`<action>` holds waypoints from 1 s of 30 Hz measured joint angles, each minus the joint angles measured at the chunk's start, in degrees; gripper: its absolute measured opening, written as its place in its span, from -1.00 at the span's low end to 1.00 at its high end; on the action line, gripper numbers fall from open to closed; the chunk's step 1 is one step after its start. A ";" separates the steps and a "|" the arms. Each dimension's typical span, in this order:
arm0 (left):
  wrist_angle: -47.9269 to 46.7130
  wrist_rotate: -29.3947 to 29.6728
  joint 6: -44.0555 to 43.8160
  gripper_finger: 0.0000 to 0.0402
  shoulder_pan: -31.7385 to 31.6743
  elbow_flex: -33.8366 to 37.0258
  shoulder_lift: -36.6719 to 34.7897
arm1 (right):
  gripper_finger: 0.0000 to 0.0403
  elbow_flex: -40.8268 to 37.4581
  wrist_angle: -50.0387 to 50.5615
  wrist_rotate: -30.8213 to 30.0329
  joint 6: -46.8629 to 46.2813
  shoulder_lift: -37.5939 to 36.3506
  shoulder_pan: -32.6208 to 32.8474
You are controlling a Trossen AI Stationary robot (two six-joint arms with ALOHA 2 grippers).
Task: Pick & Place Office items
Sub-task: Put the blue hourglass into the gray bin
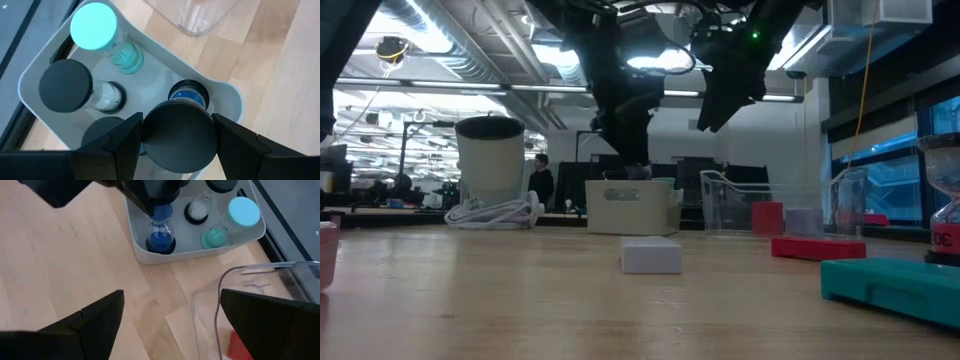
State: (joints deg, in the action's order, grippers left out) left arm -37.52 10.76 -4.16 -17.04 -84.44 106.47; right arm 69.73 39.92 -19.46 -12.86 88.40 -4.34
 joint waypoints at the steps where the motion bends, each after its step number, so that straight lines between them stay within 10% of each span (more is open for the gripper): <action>1: -0.06 0.00 -0.02 0.07 -0.02 0.00 -0.01 | 0.66 0.00 0.02 0.00 0.00 0.00 -0.02; 30: -1.23 0.02 1.97 0.18 0.00 0.61 -0.02 | 0.66 0.00 0.02 0.66 0.02 -0.01 -0.04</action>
State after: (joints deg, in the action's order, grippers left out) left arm -38.74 10.79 -2.20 -17.04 -83.83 106.45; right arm 69.73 39.94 -18.81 -12.84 88.39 -4.38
